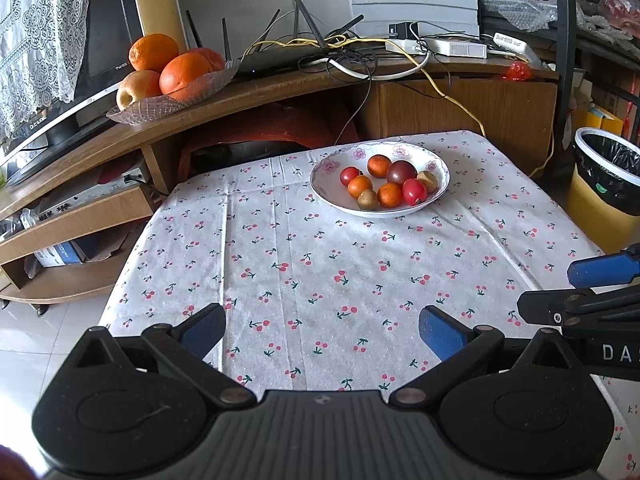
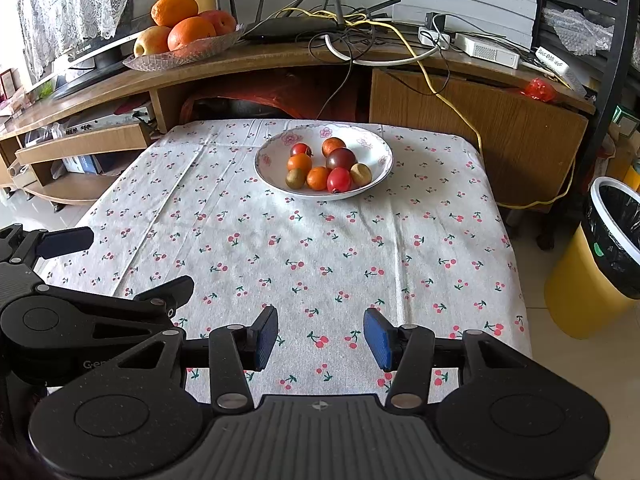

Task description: Organize fruits

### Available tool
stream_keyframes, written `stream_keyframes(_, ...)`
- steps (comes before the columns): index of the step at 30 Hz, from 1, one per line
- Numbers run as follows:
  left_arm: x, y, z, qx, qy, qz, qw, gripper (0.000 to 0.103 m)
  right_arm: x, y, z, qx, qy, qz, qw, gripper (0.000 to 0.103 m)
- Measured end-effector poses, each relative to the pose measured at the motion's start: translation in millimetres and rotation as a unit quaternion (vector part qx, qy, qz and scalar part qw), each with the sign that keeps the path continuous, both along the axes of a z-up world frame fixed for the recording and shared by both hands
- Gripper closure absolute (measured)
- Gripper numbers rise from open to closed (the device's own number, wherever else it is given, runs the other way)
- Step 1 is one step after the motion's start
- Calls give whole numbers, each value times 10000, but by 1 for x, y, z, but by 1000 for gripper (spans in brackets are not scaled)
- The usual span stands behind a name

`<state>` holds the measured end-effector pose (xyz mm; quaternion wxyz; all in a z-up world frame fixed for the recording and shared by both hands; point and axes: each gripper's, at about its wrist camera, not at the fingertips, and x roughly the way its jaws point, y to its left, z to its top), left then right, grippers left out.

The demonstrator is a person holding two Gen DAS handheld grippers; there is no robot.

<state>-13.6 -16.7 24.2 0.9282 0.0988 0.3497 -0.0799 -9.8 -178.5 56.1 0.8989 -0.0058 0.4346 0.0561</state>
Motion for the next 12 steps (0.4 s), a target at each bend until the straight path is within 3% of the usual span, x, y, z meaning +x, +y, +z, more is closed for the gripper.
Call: stream_keyframes(12,-1,0,0,40,-30,19,10000,0,-1,1,-1,-9,12,9,10000,59)
